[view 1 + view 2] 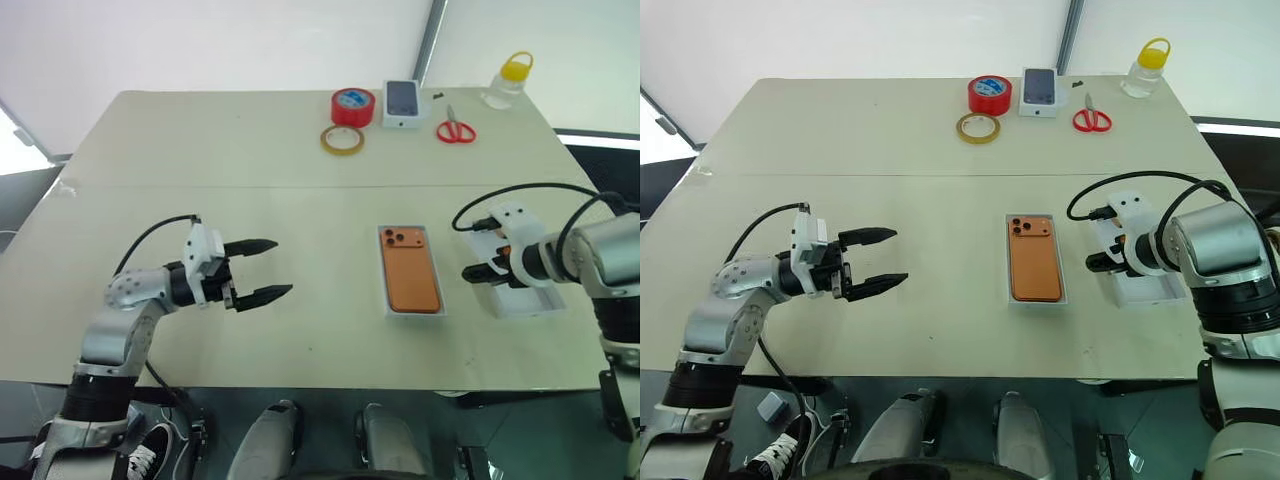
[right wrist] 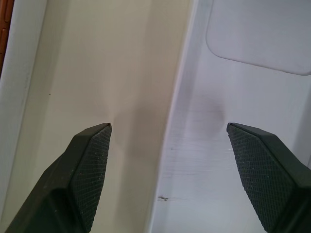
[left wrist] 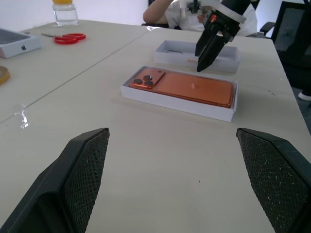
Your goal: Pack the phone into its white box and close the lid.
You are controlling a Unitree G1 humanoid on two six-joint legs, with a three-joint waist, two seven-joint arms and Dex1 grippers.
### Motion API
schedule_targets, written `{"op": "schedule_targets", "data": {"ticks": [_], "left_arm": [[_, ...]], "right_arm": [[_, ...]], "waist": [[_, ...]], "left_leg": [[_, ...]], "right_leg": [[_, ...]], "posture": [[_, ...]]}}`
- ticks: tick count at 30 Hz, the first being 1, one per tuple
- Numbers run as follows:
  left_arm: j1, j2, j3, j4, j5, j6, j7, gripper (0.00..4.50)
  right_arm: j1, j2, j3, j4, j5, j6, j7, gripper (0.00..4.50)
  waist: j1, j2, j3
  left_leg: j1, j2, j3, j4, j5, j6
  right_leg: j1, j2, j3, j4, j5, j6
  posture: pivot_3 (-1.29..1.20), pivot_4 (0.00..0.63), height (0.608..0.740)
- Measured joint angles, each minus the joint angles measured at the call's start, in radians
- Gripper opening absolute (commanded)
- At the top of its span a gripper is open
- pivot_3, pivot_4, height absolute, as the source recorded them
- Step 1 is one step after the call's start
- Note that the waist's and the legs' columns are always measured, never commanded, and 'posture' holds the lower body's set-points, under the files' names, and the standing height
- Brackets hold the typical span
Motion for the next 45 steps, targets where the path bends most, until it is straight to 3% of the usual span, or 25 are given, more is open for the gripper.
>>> {"op": "schedule_targets", "data": {"ticks": [2, 4, 9, 10, 27, 38, 45], "left_arm": [[0.004, 0.0, 0.0, -0.009, -0.001, 0.003, 0.004, 4.45], [0.004, 0.0, 0.0, -0.021, -0.003, 0.012, 0.012, 4.45], [0.009, -0.005, 0.0, -0.028, -0.014, 0.022, 0.024, 4.45], [0.01, -0.005, 0.0, -0.028, -0.017, 0.022, 0.026, 4.45], [0.007, -0.006, -0.007, -0.029, -0.021, 0.039, 0.04, 4.45], [-0.035, -0.003, -0.015, -0.01, -0.022, 0.043, 0.04, 4.45], [-0.055, -0.018, -0.015, 0.002, -0.033, 0.079, 0.072, 4.45]], "right_arm": [[0.0, 0.004, 0.0, 0.0, 0.002, 0.0, -0.007, 3.47], [0.001, 0.008, 0.0, 0.0, 0.002, 0.0, -0.015, 2.64], [0.003, 0.022, 0.0, 0.0, 0.001, 0.0, -0.035, 0.18], [0.003, 0.023, -0.001, 0.0, 0.0, 0.0, -0.04, 0.08], [-0.027, 0.111, -0.081, 0.054, -0.001, 0.0, -0.112, 0.08], [-0.218, 0.35, -0.402, 0.152, -0.009, -0.048, -0.178, 0.08], [-0.298, 0.646, -0.736, 0.077, 0.137, -0.002, -0.161, 0.08]], "waist": [[0.0, 0.0, 0.0], [0.0, 0.0, 0.0], [0.0, 0.0, 0.0], [0.0, 0.0, 0.0], [-0.02, 0.0, 0.0], [-0.018, 0.003, 0.002], [-0.02, 0.003, 0.002]], "left_leg": [[0.0, 0.0, 0.0, 0.0, 0.0, 0.0], [0.0, 0.0, 0.0, 0.0, 0.0, 0.0], [0.0, 0.0, 0.0, 0.0, 0.0, 0.0], [0.0, 0.0, 0.0, 0.0, 0.0, 0.0], [0.0, 0.0, 0.0, 0.0, 0.0, 0.0], [0.0, 0.0, 0.0, 0.0, 0.0, 0.0], [0.0, 0.0, 0.0, -0.002, 0.0, 0.0]], "right_leg": [[0.0, 0.0, 0.0, 0.0, 0.0, 0.0], [0.0, 0.0, 0.0, 0.0, 0.0, 0.0], [0.0, 0.0, 0.0, 0.0, 0.0, 0.0], [0.0, 0.0, 0.0, 0.0, 0.0, 0.0], [0.0, 0.0, 0.0, 0.0, 0.0, 0.0], [-0.001, 0.0, 0.0, 0.001, 0.0, 0.0], [-0.002, 0.001, 0.001, 0.002, 0.0, 0.0]], "posture": [[0.0, 0.15, 0.74], [0.0, 0.15, 0.74], [0.0, 0.15, 0.74], [0.0, 0.15, 0.74], [0.0, 0.15, 0.74], [0.0, 0.15, 0.74], [0.0, 0.15, 0.74]]}}
